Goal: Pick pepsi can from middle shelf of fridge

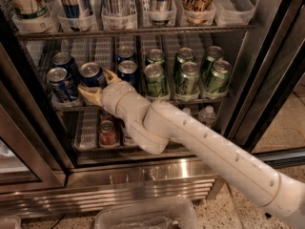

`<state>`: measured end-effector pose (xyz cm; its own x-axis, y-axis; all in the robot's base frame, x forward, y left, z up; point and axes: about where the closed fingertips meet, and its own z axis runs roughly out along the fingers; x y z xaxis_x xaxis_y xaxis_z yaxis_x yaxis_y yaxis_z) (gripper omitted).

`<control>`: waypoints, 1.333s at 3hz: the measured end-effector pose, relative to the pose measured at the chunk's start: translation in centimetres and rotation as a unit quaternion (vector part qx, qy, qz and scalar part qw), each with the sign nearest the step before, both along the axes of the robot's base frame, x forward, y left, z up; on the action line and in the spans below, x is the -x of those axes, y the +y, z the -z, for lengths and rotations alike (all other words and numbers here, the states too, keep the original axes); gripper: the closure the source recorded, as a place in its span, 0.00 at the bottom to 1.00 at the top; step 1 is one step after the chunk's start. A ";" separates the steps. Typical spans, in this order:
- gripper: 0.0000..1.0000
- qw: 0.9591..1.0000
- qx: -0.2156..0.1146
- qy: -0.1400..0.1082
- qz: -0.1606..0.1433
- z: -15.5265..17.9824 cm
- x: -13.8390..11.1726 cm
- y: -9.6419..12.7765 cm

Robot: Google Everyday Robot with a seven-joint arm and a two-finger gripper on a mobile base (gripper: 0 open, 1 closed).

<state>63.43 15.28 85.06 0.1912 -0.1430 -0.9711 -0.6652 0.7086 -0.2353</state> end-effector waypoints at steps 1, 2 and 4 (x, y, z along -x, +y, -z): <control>1.00 0.999 0.029 -0.029 -0.032 -3.3 0.1 -0.2; 1.00 0.996 0.042 -0.049 -0.060 -6.1 1.1 -0.1; 1.00 0.991 0.022 -0.024 -0.129 -4.9 3.6 -0.3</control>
Offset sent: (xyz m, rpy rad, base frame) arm -0.0159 -0.0109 0.1014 -0.1211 -0.1433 0.1890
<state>59.79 14.94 89.91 0.2720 -0.1245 -0.9542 -0.8108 0.5044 -0.2969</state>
